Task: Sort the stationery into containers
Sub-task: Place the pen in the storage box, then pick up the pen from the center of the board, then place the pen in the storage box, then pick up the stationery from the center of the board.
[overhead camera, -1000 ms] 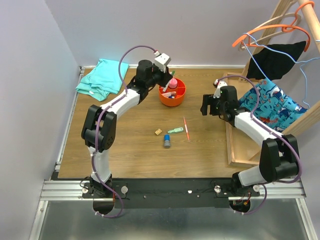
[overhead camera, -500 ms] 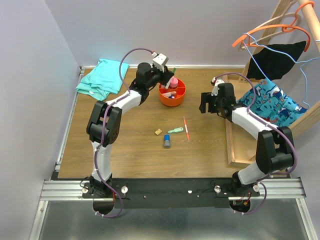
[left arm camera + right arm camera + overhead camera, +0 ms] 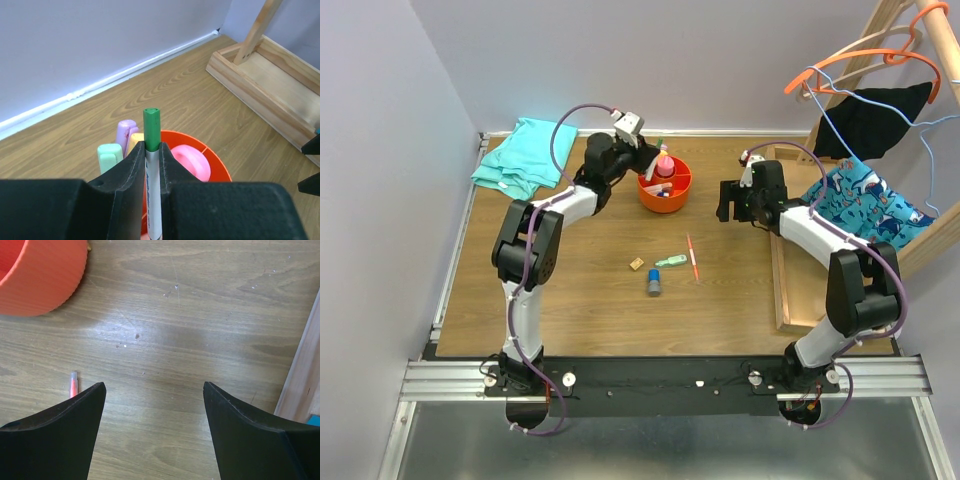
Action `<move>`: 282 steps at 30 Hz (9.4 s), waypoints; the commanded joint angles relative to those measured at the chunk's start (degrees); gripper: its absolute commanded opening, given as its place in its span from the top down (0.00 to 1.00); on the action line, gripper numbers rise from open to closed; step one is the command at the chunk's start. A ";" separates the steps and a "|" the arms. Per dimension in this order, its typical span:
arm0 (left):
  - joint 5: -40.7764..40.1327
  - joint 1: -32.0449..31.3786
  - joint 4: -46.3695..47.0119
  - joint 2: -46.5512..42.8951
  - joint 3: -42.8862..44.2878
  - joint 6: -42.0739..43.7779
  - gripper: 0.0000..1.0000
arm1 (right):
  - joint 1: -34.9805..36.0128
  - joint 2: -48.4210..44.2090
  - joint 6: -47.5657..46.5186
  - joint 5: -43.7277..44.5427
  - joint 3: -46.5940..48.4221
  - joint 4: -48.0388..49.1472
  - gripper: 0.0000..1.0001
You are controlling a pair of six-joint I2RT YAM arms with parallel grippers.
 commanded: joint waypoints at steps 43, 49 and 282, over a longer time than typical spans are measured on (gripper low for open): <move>11.27 6.04 -19.02 -27.50 -18.05 -4.80 0.61 | 7.67 3.15 5.81 -2.33 2.50 -5.74 0.18; 10.04 10.35 -37.15 -33.04 -19.36 -0.33 0.60 | 11.02 5.71 12.41 3.64 2.59 -8.91 0.23; 7.84 19.76 -74.26 -37.44 -18.32 25.52 0.47 | 23.50 15.66 -59.24 -26.75 23.85 -33.26 0.73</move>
